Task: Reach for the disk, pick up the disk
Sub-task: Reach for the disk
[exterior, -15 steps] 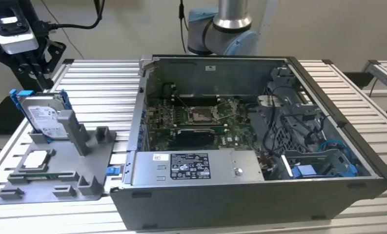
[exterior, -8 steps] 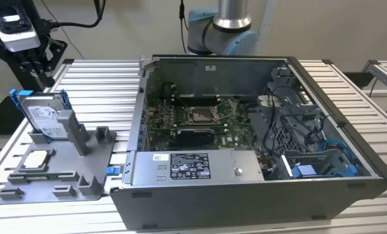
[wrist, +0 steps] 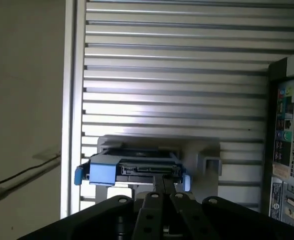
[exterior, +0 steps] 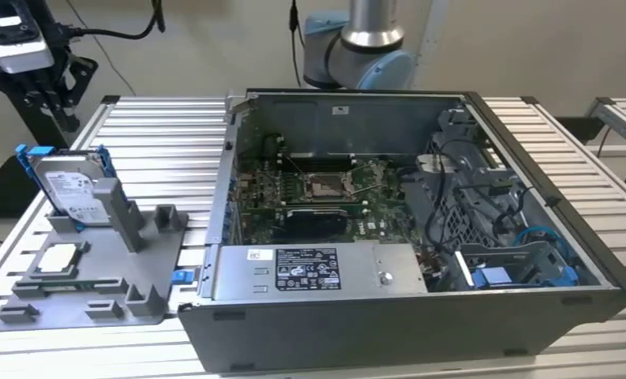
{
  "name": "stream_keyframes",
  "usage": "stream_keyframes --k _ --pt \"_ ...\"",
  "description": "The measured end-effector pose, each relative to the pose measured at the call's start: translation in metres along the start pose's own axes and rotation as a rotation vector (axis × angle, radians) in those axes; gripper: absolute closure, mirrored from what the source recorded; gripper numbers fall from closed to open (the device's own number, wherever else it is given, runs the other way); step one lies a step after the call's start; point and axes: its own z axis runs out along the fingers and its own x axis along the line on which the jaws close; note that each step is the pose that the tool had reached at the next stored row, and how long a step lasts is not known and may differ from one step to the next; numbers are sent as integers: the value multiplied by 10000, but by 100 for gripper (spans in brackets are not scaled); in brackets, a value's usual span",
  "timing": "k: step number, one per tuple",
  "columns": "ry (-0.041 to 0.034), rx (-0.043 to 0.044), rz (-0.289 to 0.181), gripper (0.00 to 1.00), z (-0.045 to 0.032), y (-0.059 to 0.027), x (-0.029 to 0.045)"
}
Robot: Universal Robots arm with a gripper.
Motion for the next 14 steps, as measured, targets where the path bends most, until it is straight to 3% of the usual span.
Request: stream_keyframes --k 9,11,14 --pt "1 0 0 100 12 9 404" --pt "2 0 0 100 15 10 462" --pt "1 0 -2 100 16 10 478"
